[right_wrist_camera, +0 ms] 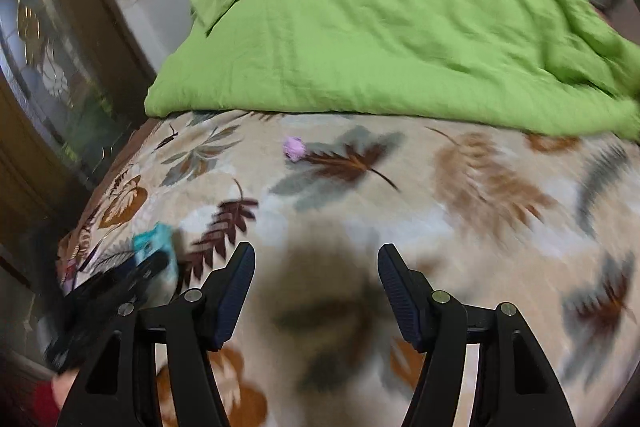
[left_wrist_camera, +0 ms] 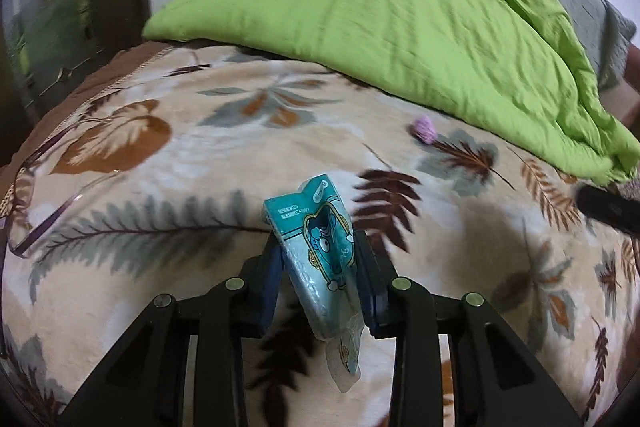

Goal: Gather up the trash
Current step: 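Grasp the teal wet-wipe pack with the left tool while the right tool reaches toward the pink pom-pom, then grasp the pink pom-pom with the right tool while the left tool lifts the wipe pack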

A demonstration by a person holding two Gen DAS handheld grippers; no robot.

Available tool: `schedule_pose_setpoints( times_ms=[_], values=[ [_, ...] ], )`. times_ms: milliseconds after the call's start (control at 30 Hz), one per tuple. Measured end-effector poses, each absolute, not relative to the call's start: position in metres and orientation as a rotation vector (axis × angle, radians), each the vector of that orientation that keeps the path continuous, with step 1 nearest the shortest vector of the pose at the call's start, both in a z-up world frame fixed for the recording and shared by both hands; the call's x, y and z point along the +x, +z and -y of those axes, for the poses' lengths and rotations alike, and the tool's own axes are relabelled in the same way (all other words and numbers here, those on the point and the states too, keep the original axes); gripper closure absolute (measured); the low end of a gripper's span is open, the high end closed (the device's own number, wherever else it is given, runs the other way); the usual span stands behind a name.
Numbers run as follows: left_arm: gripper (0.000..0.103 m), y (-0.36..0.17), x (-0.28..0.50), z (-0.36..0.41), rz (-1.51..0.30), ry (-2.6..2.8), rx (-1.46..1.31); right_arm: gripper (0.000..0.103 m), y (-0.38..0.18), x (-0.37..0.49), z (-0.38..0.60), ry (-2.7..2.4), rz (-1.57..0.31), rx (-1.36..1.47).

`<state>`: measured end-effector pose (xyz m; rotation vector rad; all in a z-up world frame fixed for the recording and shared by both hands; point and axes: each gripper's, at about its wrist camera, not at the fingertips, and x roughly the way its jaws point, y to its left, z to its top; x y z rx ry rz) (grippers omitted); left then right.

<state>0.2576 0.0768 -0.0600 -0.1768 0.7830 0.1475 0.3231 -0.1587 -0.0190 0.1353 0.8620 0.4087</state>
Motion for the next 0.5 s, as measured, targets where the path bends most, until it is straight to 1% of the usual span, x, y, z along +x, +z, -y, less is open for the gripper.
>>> schedule_pose_setpoints(
  times_ms=[100, 233, 367, 467, 500],
  values=[
    [0.071, -0.064, 0.26, -0.084, -0.778, 0.153, -0.189, 0.035, -0.03, 0.366, 0.126, 0.427, -0.859, 0.068],
    [0.071, -0.07, 0.265, -0.088, -0.791, 0.138, -0.213, 0.036, -0.049, 0.409, 0.102, 0.442, -0.88, 0.056],
    [0.071, -0.07, 0.268, -0.09, -0.782, 0.13, -0.219, 0.041, -0.068, 0.446, 0.079, 0.448, -0.903, 0.048],
    [0.071, -0.071, 0.27, -0.091, -0.785, 0.117, -0.23, 0.043, -0.081, 0.467, 0.064, 0.434, -0.912, 0.024],
    [0.071, -0.073, 0.271, -0.091, -0.791, 0.114, -0.231, 0.046, -0.084, 0.472, 0.06, 0.43, -0.916, 0.014]
  ],
)
